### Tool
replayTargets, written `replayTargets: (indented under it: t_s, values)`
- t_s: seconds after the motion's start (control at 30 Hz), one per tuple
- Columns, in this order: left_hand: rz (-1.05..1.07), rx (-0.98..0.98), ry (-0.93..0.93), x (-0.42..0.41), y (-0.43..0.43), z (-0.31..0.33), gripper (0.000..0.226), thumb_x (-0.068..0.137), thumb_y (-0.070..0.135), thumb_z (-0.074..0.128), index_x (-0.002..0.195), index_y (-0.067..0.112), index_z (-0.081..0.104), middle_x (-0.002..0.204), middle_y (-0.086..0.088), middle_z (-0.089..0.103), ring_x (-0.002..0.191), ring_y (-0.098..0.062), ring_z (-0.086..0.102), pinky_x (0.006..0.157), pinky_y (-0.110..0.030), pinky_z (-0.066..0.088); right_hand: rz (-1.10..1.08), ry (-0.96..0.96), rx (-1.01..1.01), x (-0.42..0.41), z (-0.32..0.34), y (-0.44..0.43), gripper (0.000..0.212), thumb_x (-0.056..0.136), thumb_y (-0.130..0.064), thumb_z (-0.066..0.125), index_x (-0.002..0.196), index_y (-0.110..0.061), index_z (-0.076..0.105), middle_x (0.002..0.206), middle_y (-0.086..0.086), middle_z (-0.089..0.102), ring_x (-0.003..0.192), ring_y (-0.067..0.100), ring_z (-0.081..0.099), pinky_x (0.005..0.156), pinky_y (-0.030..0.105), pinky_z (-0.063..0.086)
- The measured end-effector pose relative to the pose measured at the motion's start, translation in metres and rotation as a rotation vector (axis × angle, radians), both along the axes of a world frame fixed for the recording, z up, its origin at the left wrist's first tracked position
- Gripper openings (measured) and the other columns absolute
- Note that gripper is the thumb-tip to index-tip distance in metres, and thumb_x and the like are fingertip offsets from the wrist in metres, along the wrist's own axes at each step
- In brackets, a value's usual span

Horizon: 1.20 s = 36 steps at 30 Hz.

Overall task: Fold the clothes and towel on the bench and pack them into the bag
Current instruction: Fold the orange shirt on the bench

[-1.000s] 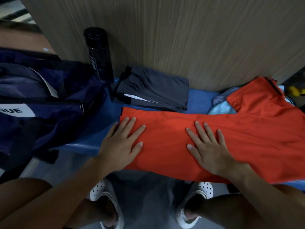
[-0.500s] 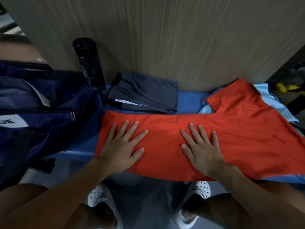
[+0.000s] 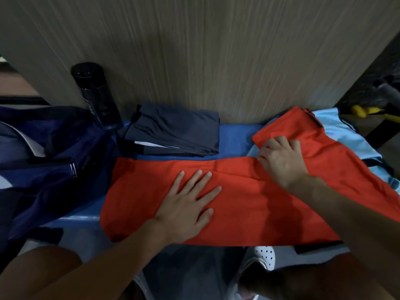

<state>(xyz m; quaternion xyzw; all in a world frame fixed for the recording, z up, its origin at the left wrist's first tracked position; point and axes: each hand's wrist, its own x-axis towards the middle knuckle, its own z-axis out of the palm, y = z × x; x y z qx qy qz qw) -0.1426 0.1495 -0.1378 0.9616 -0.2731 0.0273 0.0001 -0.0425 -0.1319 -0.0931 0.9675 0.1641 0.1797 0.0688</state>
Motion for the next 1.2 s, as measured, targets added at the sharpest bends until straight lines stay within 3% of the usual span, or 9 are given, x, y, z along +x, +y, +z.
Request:
replayTargets:
  t_s: [0.17, 0.27, 0.5, 0.63, 0.77, 0.83, 0.9, 1.0, 1.2]
  values:
    - [-0.069, 0.047, -0.013, -0.001, 0.007, -0.003, 0.060, 0.099, 0.051, 0.031, 0.156, 0.039, 0.020, 0.167, -0.002, 0.011, 0.154, -0.025, 0.005, 0.116, -0.064, 0.016, -0.120, -0.027, -0.007, 0.018, 0.003, 0.002, 0.009, 0.084, -0.010, 0.068, 0.077, -0.010, 0.062, 0.079, 0.009, 0.062, 0.087, 0.034, 0.055, 0.078, 0.047, 0.032]
    - [-0.082, 0.067, 0.009, -0.002, 0.010, -0.001, 0.060, 0.099, 0.052, 0.029, 0.157, 0.041, 0.014, 0.167, -0.001, 0.007, 0.154, -0.024, 0.001, 0.116, -0.065, 0.013, -0.125, 0.010, 0.001, 0.016, 0.003, 0.007, 0.007, 0.083, -0.012, 0.068, 0.086, -0.010, 0.063, 0.086, 0.010, 0.061, 0.090, 0.034, 0.054, 0.081, 0.049, 0.038]
    - [0.187, -0.054, 0.054, 0.013, -0.003, 0.014, 0.061, 0.096, 0.055, 0.012, 0.156, 0.043, 0.004, 0.167, 0.004, -0.002, 0.154, -0.017, -0.008, 0.120, -0.058, -0.001, -0.096, 0.142, 0.039, -0.053, -0.014, 0.009, 0.057, 0.093, -0.048, 0.036, 0.137, -0.014, 0.050, 0.145, 0.011, 0.046, 0.130, 0.032, 0.044, 0.102, 0.051, 0.033]
    - [0.172, 0.002, 0.092, 0.017, 0.002, 0.005, 0.064, 0.094, 0.061, 0.011, 0.155, 0.045, 0.003, 0.167, 0.004, -0.003, 0.154, -0.020, -0.007, 0.120, -0.058, -0.001, -0.147, 0.457, -0.003, -0.065, -0.029, 0.002, 0.084, 0.089, -0.069, -0.004, 0.152, -0.026, 0.032, 0.161, 0.004, 0.022, 0.149, 0.024, 0.020, 0.117, 0.057, 0.016]
    - [0.167, -0.023, 0.079, 0.017, 0.003, 0.007, 0.066, 0.092, 0.060, 0.023, 0.155, 0.043, 0.017, 0.167, 0.003, 0.010, 0.154, -0.020, 0.006, 0.121, -0.056, 0.006, -0.147, 0.522, 0.027, -0.065, -0.024, 0.002, 0.083, 0.080, -0.068, -0.011, 0.155, -0.037, 0.008, 0.165, -0.005, -0.002, 0.151, 0.018, -0.004, 0.120, 0.053, 0.000]
    - [0.163, -0.094, 0.011, 0.020, -0.005, 0.017, 0.064, 0.089, 0.054, 0.035, 0.149, 0.033, 0.041, 0.158, -0.003, 0.036, 0.146, -0.026, 0.032, 0.115, -0.053, 0.026, -0.120, 0.441, 0.061, -0.063, -0.015, -0.001, 0.078, 0.086, -0.066, 0.000, 0.150, -0.034, 0.029, 0.161, -0.001, 0.023, 0.149, 0.020, 0.018, 0.117, 0.054, 0.015]
    - [0.136, -0.235, -0.107, 0.036, -0.022, 0.032, 0.055, 0.087, 0.046, 0.043, 0.133, 0.019, 0.059, 0.134, -0.006, 0.059, 0.124, -0.027, 0.054, 0.102, -0.045, 0.041, -0.127, 0.222, 0.138, -0.050, -0.003, -0.012, 0.062, 0.092, -0.058, 0.017, 0.131, -0.026, 0.054, 0.136, 0.002, 0.054, 0.129, 0.024, 0.046, 0.103, 0.051, 0.034]
    - [0.147, -0.395, -0.134, 0.077, -0.066, 0.059, 0.045, 0.088, 0.040, 0.045, 0.119, 0.013, 0.065, 0.114, -0.004, 0.066, 0.105, -0.027, 0.062, 0.090, -0.041, 0.048, -0.263, 0.067, 0.233, -0.009, 0.024, -0.041, 0.047, 0.093, -0.049, 0.032, 0.119, -0.019, 0.057, 0.119, 0.007, 0.057, 0.114, 0.030, 0.051, 0.093, 0.048, 0.038]
    - [0.224, -0.676, 0.222, 0.162, -0.139, 0.076, 0.049, 0.092, 0.025, 0.065, 0.137, 0.007, 0.055, 0.134, -0.013, 0.060, 0.125, -0.027, 0.056, 0.104, -0.036, 0.043, -0.531, 0.228, 0.481, 0.069, 0.058, -0.095, 0.050, 0.091, -0.048, 0.057, 0.127, -0.013, 0.050, 0.129, 0.014, 0.058, 0.125, 0.035, 0.048, 0.103, 0.051, 0.033]
